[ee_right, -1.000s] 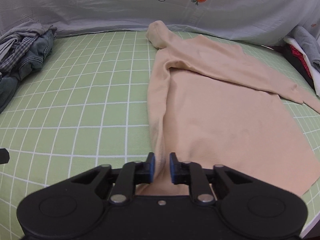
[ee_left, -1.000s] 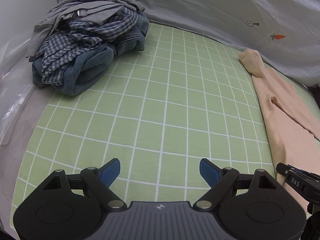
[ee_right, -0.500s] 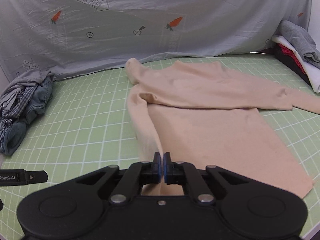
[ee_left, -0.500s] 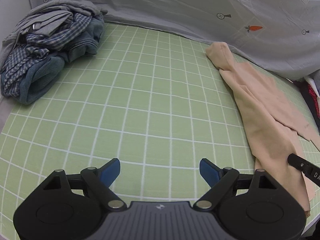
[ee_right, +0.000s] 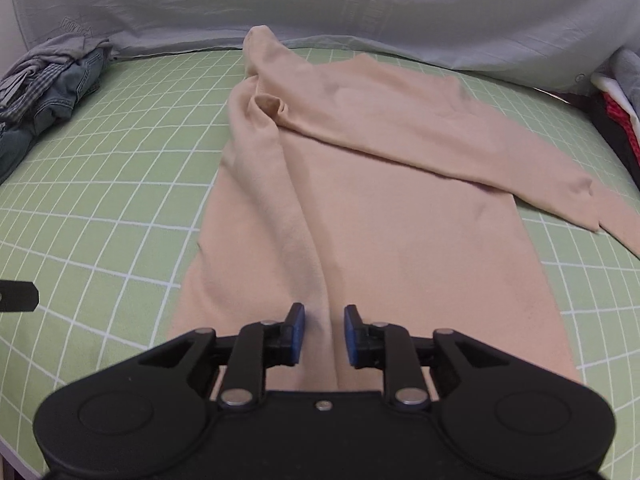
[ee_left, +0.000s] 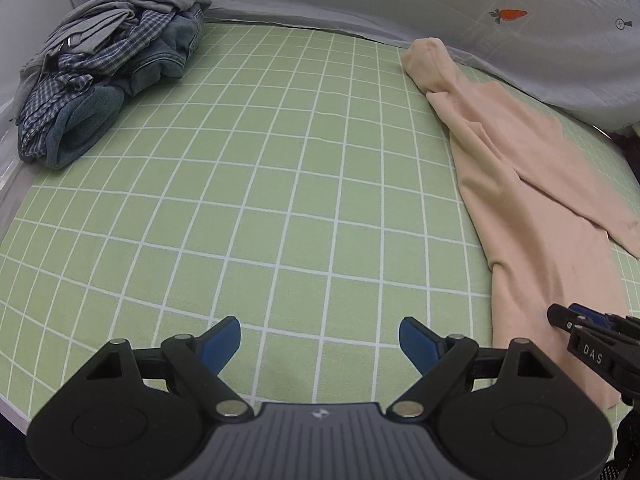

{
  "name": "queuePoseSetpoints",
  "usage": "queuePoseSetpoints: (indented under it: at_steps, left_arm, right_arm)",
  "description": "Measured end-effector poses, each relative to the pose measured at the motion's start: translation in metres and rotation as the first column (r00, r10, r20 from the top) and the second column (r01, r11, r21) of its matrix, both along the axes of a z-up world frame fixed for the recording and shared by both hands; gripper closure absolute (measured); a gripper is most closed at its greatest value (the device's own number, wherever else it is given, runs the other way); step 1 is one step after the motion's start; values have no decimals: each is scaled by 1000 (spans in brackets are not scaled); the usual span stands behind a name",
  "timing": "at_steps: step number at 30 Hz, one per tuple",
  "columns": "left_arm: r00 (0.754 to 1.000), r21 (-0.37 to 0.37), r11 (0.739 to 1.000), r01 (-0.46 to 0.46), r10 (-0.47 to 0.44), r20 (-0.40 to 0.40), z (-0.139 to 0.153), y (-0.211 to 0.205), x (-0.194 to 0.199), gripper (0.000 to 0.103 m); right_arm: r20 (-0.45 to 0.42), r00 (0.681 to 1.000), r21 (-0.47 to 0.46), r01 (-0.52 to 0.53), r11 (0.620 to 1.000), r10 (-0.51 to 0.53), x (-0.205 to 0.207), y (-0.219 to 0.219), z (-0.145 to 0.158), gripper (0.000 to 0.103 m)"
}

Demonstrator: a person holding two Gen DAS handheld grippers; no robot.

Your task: Fold clothes

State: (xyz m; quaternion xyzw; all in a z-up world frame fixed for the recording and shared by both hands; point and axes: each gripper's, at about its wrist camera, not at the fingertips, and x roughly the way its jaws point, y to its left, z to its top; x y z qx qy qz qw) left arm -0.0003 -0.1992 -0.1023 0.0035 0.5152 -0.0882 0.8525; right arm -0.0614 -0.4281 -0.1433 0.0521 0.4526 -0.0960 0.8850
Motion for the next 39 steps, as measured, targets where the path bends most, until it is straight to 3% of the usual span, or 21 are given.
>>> queuePoseSetpoints:
  at_steps: [4, 7, 17, 23, 28, 30, 34, 39]
  left_arm:
    - [1000, -2, 1000, -9, 9, 10, 2, -22, 7, 16]
    - [1000, 10, 1000, -6, 5, 8, 1, -41, 14, 16]
    - [1000, 27, 1000, -9, 9, -18, -10, -97, 51, 16]
    - [1000, 80, 997, -1, 1, 1, -23, -125, 90, 16]
    - [999, 115, 993, 40, -43, 27, -28, -146, 123, 16]
    - [998, 145, 988, 55, -60, 32, -30, -155, 136, 15]
    - [998, 182, 982, 49, -56, 37, -33, -164, 149, 5]
    - [999, 176, 984, 26, -33, 38, -36, -160, 149, 0]
  right_arm:
    - [59, 998, 82, 3, 997, -7, -15, -27, 15, 45]
    - [109, 993, 107, 33, 994, -45, -25, -51, 28, 35]
    - [87, 959, 112, 261, 959, -271, -34, -150, 27, 35]
    - [82, 905, 142, 404, 904, -417, -29, -211, 21, 33]
    - [81, 871, 141, 471, 871, -484, 0, -255, 11, 29]
    - [69, 874, 137, 470, 872, -481, 15, -268, 6, 29]
    - [49, 903, 89, 423, 902, -428, 43, -280, -4, 29]
    - [13, 924, 28, 383, 923, -383, 57, -276, -12, 25]
